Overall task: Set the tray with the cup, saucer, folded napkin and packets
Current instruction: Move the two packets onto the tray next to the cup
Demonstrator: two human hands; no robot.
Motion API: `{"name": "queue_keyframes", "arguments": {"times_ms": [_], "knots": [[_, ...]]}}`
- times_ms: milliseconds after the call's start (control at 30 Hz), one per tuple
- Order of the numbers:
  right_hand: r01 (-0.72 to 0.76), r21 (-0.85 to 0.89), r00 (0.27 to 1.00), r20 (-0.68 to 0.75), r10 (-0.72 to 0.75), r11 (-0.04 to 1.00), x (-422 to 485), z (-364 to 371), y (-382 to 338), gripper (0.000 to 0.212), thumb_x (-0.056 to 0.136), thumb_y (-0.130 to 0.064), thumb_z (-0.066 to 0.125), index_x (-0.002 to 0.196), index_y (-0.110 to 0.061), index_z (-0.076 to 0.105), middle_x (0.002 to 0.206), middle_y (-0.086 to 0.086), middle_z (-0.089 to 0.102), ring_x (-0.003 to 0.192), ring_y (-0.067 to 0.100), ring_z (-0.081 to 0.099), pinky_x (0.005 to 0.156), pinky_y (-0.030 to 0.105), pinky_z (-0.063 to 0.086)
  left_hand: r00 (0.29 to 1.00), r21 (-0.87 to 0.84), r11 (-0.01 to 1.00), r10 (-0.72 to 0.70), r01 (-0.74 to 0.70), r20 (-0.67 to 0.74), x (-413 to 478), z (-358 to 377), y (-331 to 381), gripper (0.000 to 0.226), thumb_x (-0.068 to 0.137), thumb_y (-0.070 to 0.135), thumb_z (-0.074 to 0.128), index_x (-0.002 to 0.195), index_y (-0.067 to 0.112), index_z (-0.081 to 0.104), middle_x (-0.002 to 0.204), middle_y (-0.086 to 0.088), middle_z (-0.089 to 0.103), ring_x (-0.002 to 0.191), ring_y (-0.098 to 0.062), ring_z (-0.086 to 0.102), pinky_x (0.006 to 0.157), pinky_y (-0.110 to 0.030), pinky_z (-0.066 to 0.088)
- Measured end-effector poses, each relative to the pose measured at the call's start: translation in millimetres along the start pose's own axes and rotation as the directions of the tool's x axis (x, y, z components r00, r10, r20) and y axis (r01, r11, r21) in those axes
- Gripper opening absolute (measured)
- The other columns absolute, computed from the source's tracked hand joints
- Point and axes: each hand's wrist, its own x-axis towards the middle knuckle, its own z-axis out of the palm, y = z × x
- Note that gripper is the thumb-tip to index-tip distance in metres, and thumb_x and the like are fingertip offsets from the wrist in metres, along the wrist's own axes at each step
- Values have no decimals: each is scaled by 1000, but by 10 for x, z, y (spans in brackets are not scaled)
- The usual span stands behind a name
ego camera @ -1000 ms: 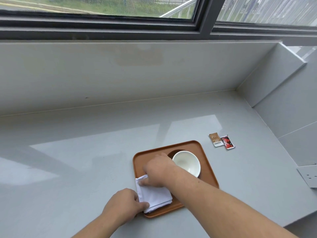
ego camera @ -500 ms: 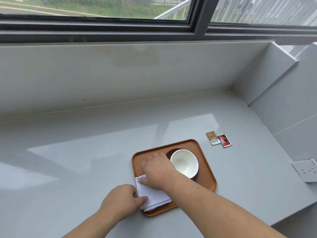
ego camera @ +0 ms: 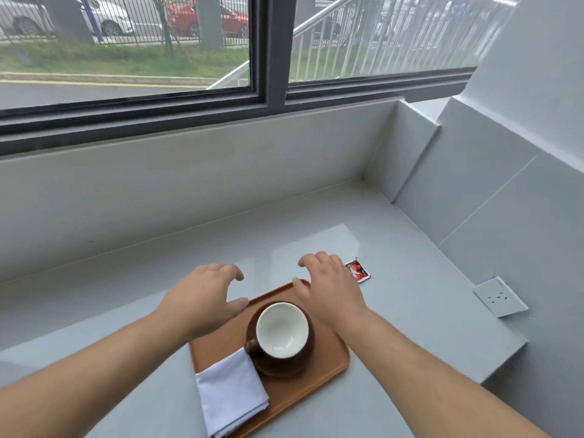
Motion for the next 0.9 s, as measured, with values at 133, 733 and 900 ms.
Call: {"name": "queue_keyframes", "arguments": {"times_ms": [133, 733, 900], "knots": [[-126, 29, 990, 59, 124, 992, 83, -95, 688, 38, 94, -43, 56, 126, -24, 59, 119, -1, 61, 110, 25, 52, 89, 37, 45, 1000, 10, 1000, 19, -19, -9, 409, 113, 524, 53, 85, 67, 59, 130, 41, 54, 138, 15, 59, 131, -14, 51, 99, -37, 50], [-487, 50, 835, 320, 448, 872, 536, 278, 2226, 55, 83, -60, 68, 118, -19, 61, 118, 2, 64, 112, 25, 59, 82, 35, 52, 989, -41, 994, -97, 102, 109, 1839, 1188, 1862, 69, 85, 66, 64, 140, 26, 55, 139, 4, 58, 130, -21, 53, 99, -41, 52], [-469, 59, 849, 306, 431, 881, 593, 409, 2219, 55, 76, -60, 75, 108, -18, 60, 108, 1, 63, 104, 25, 59, 77, 35, 53, 981, -23, 988, -147, 151, 127, 2015, 1371, 1921, 65, 81, 66, 70, 128, 22, 58, 124, 1, 56, 119, -23, 54, 90, -40, 53]]}}
